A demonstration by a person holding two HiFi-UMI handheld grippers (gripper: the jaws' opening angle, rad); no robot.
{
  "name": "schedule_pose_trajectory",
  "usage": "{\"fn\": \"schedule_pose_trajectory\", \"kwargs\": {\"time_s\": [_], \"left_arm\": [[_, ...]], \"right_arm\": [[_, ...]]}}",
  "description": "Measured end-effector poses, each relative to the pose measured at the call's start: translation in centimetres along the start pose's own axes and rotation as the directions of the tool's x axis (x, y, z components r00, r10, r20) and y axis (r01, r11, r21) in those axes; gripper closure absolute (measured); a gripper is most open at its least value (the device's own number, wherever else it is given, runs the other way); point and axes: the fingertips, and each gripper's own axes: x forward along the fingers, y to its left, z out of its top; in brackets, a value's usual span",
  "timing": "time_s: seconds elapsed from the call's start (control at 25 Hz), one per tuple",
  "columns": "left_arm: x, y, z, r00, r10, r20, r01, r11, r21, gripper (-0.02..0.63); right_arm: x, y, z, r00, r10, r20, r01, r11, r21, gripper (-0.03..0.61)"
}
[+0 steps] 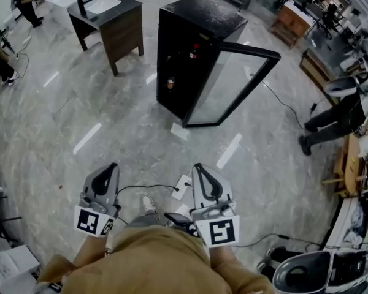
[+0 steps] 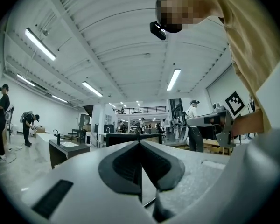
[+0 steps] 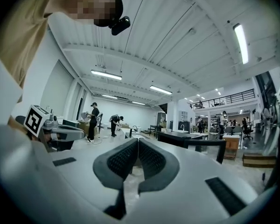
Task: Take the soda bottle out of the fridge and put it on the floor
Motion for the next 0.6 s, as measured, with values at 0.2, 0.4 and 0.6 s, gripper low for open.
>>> {"fn": "schedule_pose_trajectory", "kwargs": {"time_s": [0.2,0.4,0.6], "left_arm": [[1.9,3.5,-0.2,0.998,-0.067,0.015,0.067,0.998,-0.003,0.612],[3.4,5.3,0.2,0.993,-0.112,0.022,0.113,0.993,-0.016,0.612],[5.9,6.1,0.4,0.987,-0.157,0.027,0.157,0.987,-0.03,0.612]], "right_arm": [[4.3,1.7,1.2,0.999,-0.023,0.024,0.024,0.999,-0.038,0.575],[6.9,2.6,2.5,0.997,-0.045,0.06,0.047,0.998,-0.033,0.575],[8.5,1.2,3.4,0.993,-0.087,0.083,0.091,0.995,-0.047,0.575]]}}
